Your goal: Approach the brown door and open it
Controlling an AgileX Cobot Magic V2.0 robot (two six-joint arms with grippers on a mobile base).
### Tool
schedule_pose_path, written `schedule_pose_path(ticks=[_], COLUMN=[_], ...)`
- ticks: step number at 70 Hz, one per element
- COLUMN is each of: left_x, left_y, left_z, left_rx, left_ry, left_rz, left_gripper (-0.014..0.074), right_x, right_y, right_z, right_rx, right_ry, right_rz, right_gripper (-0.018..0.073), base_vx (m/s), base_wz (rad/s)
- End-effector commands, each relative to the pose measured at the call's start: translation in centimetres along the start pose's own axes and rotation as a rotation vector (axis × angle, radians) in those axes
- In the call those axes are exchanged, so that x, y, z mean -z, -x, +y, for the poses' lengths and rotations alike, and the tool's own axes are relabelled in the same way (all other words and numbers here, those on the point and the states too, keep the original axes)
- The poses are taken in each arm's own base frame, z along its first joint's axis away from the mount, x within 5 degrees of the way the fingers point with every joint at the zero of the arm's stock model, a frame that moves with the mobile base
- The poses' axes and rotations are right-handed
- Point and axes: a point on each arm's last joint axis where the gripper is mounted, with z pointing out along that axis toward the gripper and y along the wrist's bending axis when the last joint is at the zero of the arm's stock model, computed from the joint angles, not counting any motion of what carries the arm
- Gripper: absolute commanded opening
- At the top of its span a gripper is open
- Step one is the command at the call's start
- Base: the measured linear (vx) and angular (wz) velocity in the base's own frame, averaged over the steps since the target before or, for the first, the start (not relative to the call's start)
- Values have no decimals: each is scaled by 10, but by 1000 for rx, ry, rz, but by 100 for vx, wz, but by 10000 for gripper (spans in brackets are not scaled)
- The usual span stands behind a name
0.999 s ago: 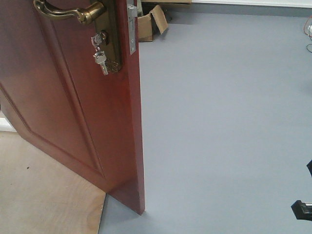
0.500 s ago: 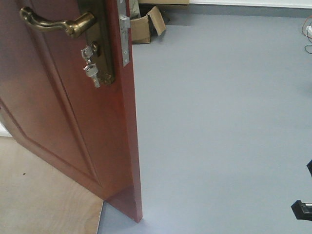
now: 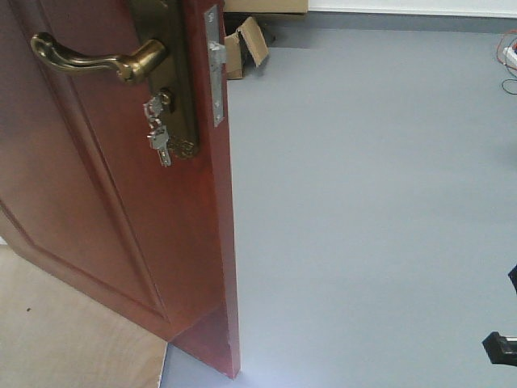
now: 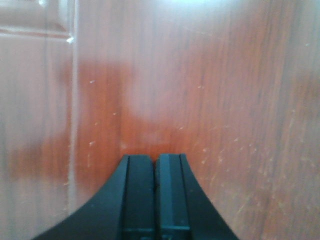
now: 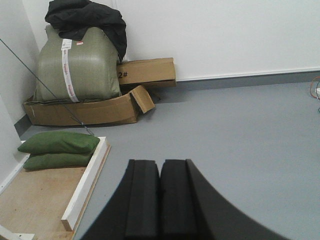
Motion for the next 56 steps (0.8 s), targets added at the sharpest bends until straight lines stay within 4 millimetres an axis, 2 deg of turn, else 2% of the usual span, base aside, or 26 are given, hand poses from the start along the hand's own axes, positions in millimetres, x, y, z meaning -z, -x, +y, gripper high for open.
schedule_pose_path(ticks=[1,56], left_x=[2,2], left_y=[18,18], left_z=[-5,-6], left_rx=[52,51], left_ry=[1,-2], left_rz=[-98,-99], left_gripper=[17,17], right_x=[1,1], right_y=[7,7], right_z=[0,0], right_rx=[14,14], right_ry=[0,0], right_rz=[-86,-86], right_gripper=[0,0], base_vx=[15,20], base_wz=[-4,-3])
